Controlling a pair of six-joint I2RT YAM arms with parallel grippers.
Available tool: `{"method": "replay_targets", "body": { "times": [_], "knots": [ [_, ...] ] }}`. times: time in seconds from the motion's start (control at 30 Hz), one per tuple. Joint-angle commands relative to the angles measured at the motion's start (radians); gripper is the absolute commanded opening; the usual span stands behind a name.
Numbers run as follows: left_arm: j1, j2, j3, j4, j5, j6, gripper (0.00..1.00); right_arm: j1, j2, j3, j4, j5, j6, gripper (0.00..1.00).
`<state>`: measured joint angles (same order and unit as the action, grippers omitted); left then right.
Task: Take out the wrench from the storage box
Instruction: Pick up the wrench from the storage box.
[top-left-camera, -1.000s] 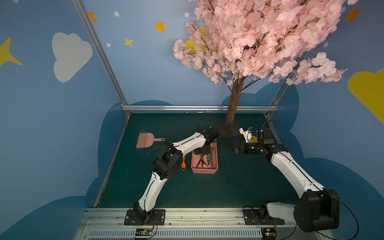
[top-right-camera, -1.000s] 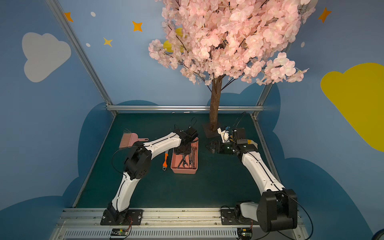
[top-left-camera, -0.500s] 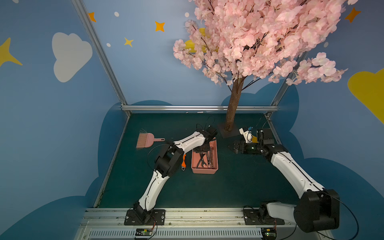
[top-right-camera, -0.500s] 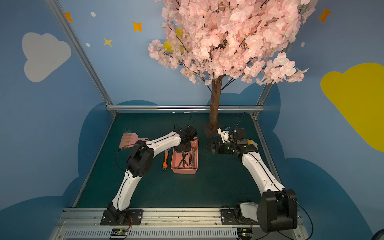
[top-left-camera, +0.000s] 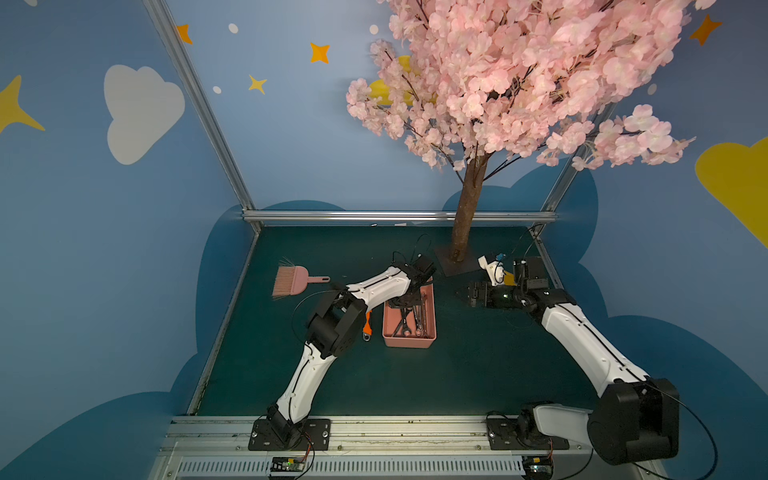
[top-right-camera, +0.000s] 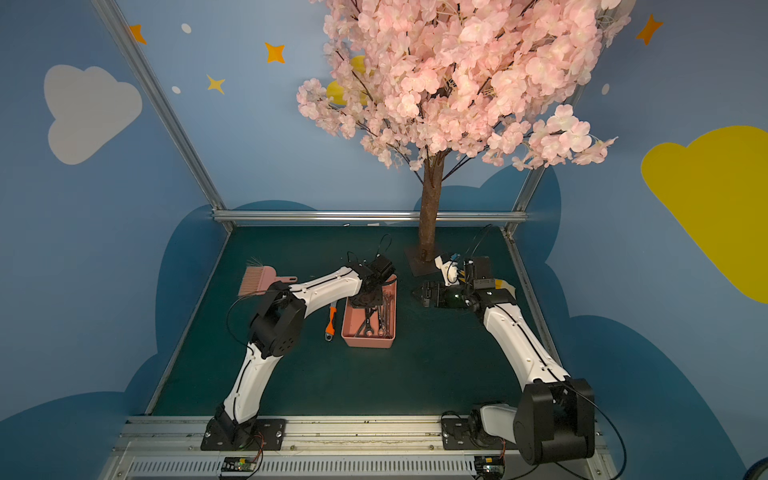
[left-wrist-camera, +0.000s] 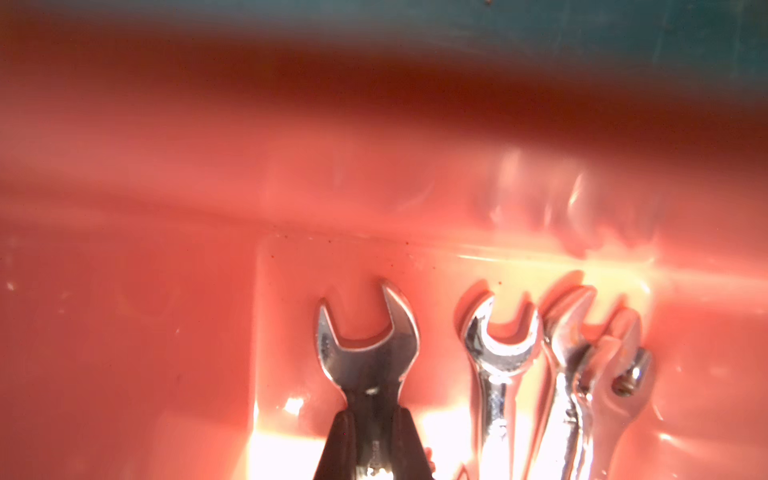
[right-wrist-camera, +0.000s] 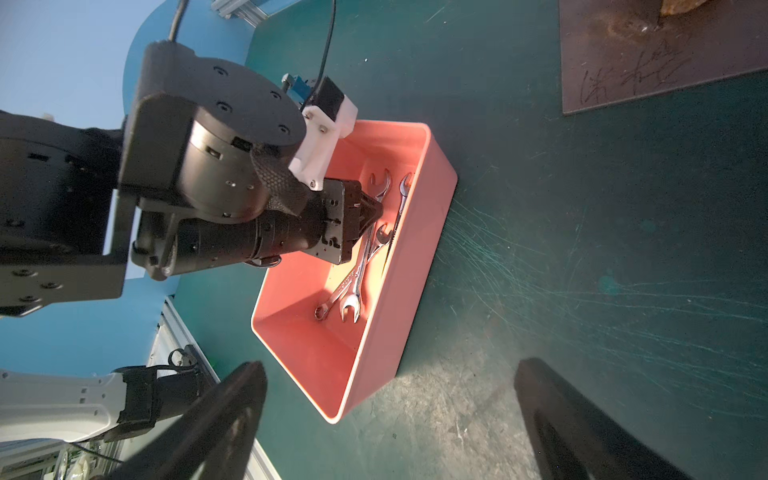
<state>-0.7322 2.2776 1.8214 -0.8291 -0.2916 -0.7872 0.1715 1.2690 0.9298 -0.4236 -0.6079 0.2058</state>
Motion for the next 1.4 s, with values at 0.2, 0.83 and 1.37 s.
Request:
{"method": "replay_targets", "body": {
  "times": [0.2, 0.83, 1.37],
  "knots": [
    [0.001, -0.041, -0.002, -0.108, 0.048, 0.064, 0.02, -0.006, -0.012, -0.006, 0.003, -0.009, 0.006, 0.98],
    [-0.006, -0.13, 0.047, -0.158, 0.023, 0.099, 0.03, -0.01, -0.017, 0.003, -0.007, -0.01, -0.008, 0.98],
    [0.014, -0.098, 0.293, -0.337, 0.004, 0.186, 0.03, -0.01, -0.021, 0.01, -0.009, -0.016, -0.016, 0.98]
  ]
}}
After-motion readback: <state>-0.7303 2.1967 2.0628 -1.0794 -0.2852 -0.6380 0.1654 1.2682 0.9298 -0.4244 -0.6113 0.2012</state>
